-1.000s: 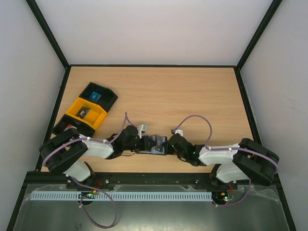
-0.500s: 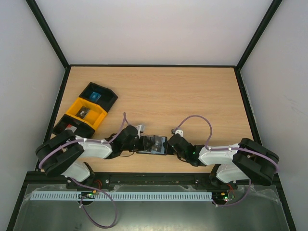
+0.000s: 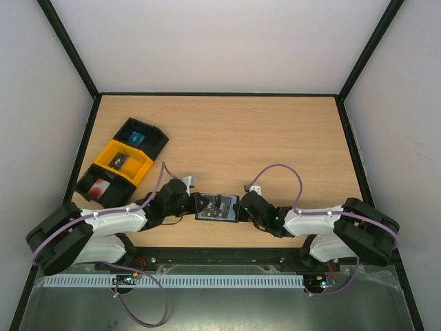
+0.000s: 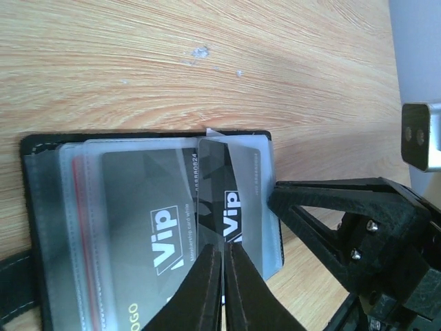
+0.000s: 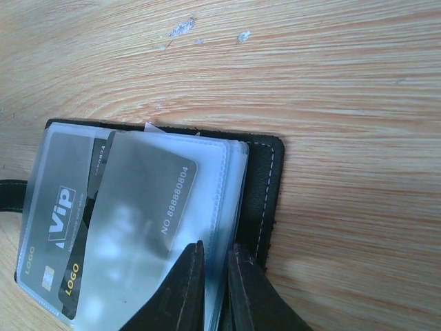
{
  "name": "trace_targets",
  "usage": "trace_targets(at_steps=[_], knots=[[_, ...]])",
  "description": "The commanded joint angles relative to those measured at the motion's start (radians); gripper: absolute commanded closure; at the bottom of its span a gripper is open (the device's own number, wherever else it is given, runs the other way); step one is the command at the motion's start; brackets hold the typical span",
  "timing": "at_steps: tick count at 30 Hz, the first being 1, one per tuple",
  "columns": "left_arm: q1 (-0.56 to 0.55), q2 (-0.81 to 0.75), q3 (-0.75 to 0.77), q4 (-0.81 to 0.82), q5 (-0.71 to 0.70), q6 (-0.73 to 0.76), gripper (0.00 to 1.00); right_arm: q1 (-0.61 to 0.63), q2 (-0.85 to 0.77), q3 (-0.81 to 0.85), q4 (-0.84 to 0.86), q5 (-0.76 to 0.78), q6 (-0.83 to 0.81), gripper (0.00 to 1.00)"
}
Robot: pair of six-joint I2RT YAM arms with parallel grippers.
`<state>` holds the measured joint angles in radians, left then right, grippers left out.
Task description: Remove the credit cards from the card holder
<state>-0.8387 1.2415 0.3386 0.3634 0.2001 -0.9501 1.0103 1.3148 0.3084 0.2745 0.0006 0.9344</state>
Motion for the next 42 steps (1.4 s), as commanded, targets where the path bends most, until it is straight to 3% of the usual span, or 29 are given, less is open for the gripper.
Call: trace_targets(at_steps=[1,5,8,15,27,39,42], knots=[[0.009,-0.014,-0.007,-0.06,-0.014,0.022,0.91,0.007,-0.01,0.016,-0.132,0.0,-0.036,0.88],[0.01,0.002,-0.012,-0.016,0.014,0.014,0.71,0.007,-0.059,0.043,-0.143,-0.048,-0.03,0.88],[0.009,0.03,-0.003,0.009,0.038,0.017,0.66,0.007,-0.098,0.066,-0.164,-0.054,-0.023,0.86],[0.007,0.109,0.002,0.092,0.094,0.001,0.64,0.008,-0.126,0.078,-0.098,-0.111,0.014,0.82],[0.007,0.159,-0.004,0.12,0.102,-0.01,0.6,0.007,0.012,0.001,0.081,-0.122,0.096,0.85],[-0.017,0.251,-0.011,0.242,0.139,-0.073,0.62,0.007,0.107,-0.078,0.154,-0.131,0.116,0.88],[-0.018,0.253,-0.011,0.243,0.135,-0.072,0.69,0.007,0.104,-0.081,0.157,-0.13,0.118,0.88]])
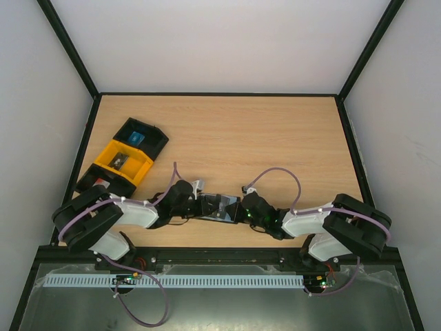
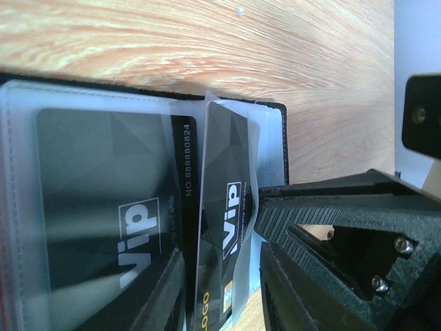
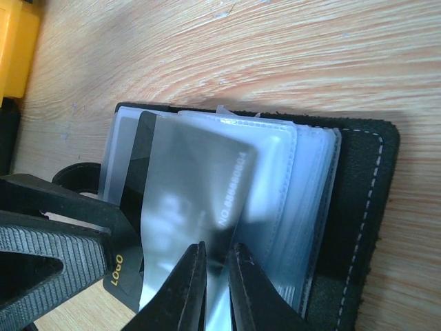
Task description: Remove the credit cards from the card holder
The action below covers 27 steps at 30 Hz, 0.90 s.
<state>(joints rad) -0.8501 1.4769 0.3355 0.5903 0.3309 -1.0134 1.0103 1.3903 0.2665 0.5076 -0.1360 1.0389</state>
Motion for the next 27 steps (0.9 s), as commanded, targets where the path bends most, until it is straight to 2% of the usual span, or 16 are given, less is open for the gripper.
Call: trace_targets(at_steps=[1,7,13,22,27], knots=[[-0.007,0.015,-0.008,0.012,0.001,-0.008,0.73,0.007,0.029,-0.038,-0.076,0.008,0.013,0.88],[-0.004,-0.044,-0.006,-0.05,-0.037,0.014,0.97,0.007,0.036,-0.047,-0.07,0.024,0.012,0.88],[-0.005,-0.097,-0.009,-0.095,-0.063,0.024,0.97,0.007,0.053,-0.044,-0.057,0.014,0.005,0.85],[0.018,-0.235,0.017,-0.359,-0.201,0.083,0.97,0.007,0.011,0.017,-0.138,0.042,-0.078,0.81],[0.028,-0.348,0.038,-0.489,-0.26,0.117,0.97,0.007,-0.06,0.062,-0.203,0.036,-0.131,0.75]])
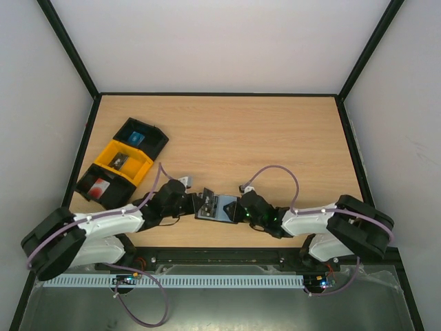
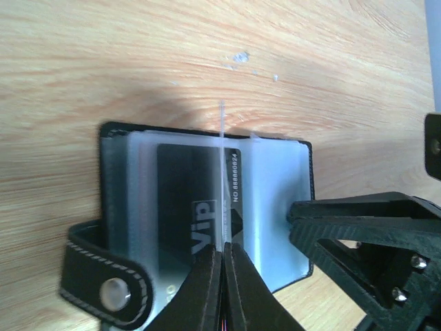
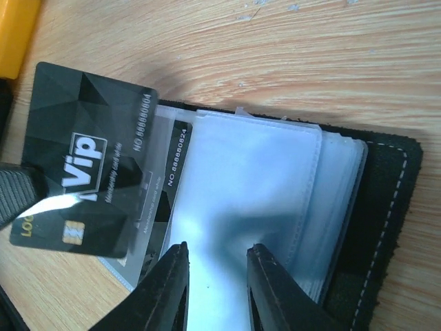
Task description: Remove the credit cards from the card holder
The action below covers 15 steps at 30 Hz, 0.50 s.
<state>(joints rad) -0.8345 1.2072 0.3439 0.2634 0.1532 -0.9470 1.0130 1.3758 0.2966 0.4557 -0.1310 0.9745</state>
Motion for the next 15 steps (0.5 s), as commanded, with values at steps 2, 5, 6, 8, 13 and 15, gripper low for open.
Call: trace_targets(at_steps=[2,5,6,8,13,15], knots=[[0.015,-0.13,0.031,-0.198,-0.088,0.07,0.97,0.004,-0.087,0.057,-0.197,0.039,-0.095,0.73],[0.02,-0.213,0.031,-0.22,-0.056,0.116,0.97,-0.009,-0.165,0.081,-0.27,0.052,-0.143,0.7],[0.02,-0.238,0.032,-0.23,-0.041,0.128,0.97,-0.02,-0.194,0.083,-0.289,0.046,-0.159,0.69],[0.022,-0.292,0.033,-0.255,-0.012,0.147,0.97,-0.037,-0.267,0.081,-0.308,0.015,-0.202,0.66],[0.023,-0.423,0.034,-0.296,0.101,0.193,0.97,-0.047,-0.407,0.121,-0.358,-0.079,-0.26,0.62],[0.025,-0.46,0.035,-0.305,0.148,0.208,0.97,-0.05,-0.44,0.137,-0.358,-0.147,-0.27,0.62]])
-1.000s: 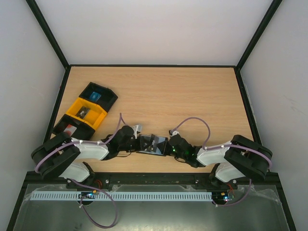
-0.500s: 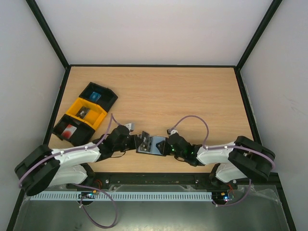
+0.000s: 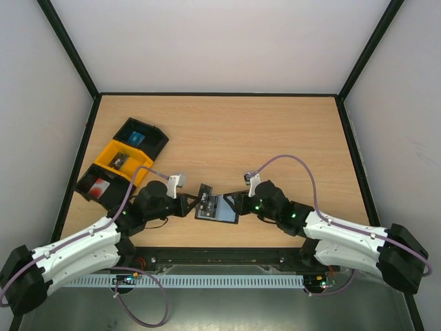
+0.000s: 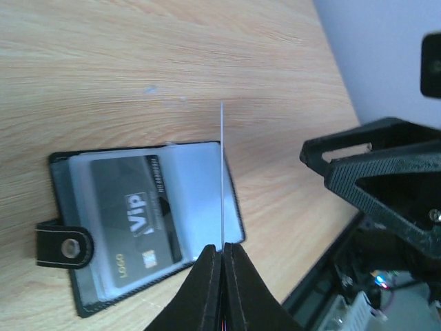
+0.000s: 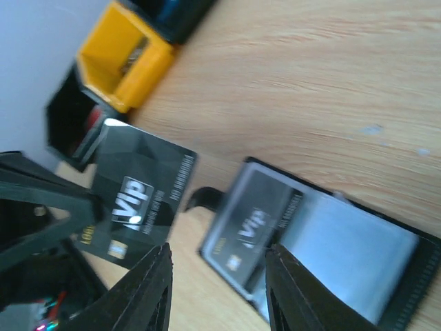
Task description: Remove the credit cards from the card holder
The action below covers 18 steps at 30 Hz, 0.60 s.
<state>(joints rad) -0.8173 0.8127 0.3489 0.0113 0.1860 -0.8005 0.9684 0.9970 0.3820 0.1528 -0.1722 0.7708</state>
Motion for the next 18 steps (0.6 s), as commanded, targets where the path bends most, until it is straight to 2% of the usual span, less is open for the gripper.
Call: trace_targets(at_steps=[1,4,9,14,18], knots=[[0.007,-0.079,0.03,-0.056,0.144,0.07,0.97,-0.005,-0.074,0.057,-0.055,-0.132,-0.068,0.62],[0.008,-0.106,0.032,-0.051,0.233,0.086,0.97,-0.007,-0.095,0.071,-0.046,-0.203,-0.075,0.58],[0.008,-0.139,0.027,-0.009,0.341,0.085,0.97,-0.014,-0.086,0.113,-0.071,-0.278,-0.124,0.42],[0.007,-0.139,0.004,0.053,0.421,0.071,0.97,-0.026,-0.058,0.14,-0.064,-0.396,-0.167,0.33],[0.008,-0.133,-0.027,0.108,0.452,0.058,0.97,-0.027,-0.049,0.147,-0.126,-0.396,-0.245,0.28]])
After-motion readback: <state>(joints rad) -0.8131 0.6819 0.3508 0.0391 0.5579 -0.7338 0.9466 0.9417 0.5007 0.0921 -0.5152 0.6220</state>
